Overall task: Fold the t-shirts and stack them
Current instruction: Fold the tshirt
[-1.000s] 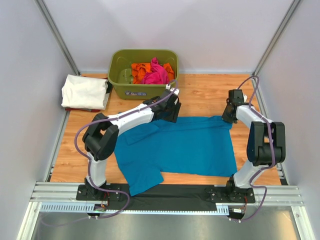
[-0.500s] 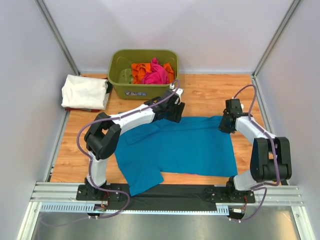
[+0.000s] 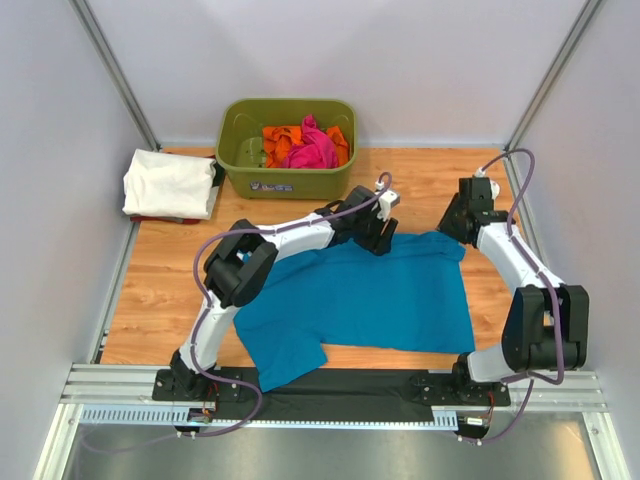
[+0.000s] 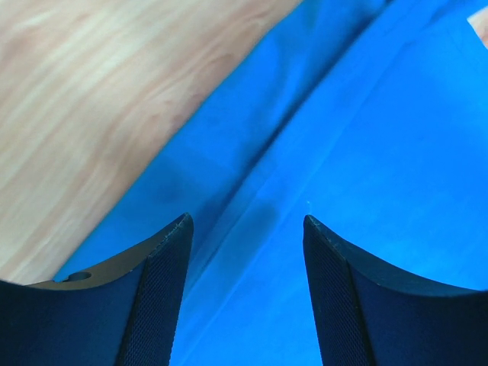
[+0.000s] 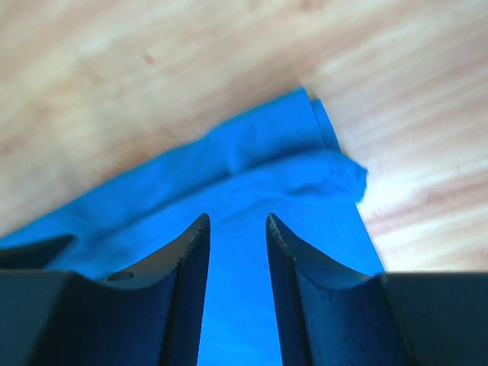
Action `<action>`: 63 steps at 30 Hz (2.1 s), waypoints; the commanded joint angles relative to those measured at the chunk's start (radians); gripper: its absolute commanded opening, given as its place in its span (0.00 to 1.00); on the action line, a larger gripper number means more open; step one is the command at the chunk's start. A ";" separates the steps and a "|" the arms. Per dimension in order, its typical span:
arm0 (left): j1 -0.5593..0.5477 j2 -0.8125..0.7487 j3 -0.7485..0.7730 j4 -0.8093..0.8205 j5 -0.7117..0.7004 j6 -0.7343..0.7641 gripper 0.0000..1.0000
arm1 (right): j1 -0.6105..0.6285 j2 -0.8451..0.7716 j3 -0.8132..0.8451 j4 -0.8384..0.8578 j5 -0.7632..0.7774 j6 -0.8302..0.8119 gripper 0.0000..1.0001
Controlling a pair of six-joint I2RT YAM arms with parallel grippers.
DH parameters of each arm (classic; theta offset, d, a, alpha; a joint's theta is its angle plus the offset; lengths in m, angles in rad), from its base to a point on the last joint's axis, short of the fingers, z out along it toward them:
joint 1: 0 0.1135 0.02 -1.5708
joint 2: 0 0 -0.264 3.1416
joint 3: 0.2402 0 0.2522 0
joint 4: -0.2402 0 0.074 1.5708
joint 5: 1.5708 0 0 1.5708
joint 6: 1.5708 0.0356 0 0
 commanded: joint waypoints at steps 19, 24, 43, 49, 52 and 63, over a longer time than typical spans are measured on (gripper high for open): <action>-0.061 0.041 0.071 0.034 0.077 0.117 0.67 | 0.002 0.390 0.189 0.129 0.021 -0.038 0.14; -0.061 0.027 0.087 0.047 0.033 0.132 0.70 | -0.012 0.418 0.211 0.105 0.016 -0.038 0.08; -0.061 0.248 0.341 0.051 0.152 0.043 0.74 | -0.020 0.468 0.237 0.062 -0.042 -0.023 0.00; -0.061 0.265 0.361 0.039 0.178 0.020 0.74 | -0.026 0.493 0.249 0.053 -0.076 -0.020 0.01; -0.061 0.268 0.362 0.024 0.198 0.005 0.73 | -0.028 0.493 0.252 0.053 -0.080 -0.020 0.00; -0.096 0.189 0.249 0.091 0.243 0.002 0.70 | -0.028 0.505 0.264 0.040 -0.074 -0.015 0.00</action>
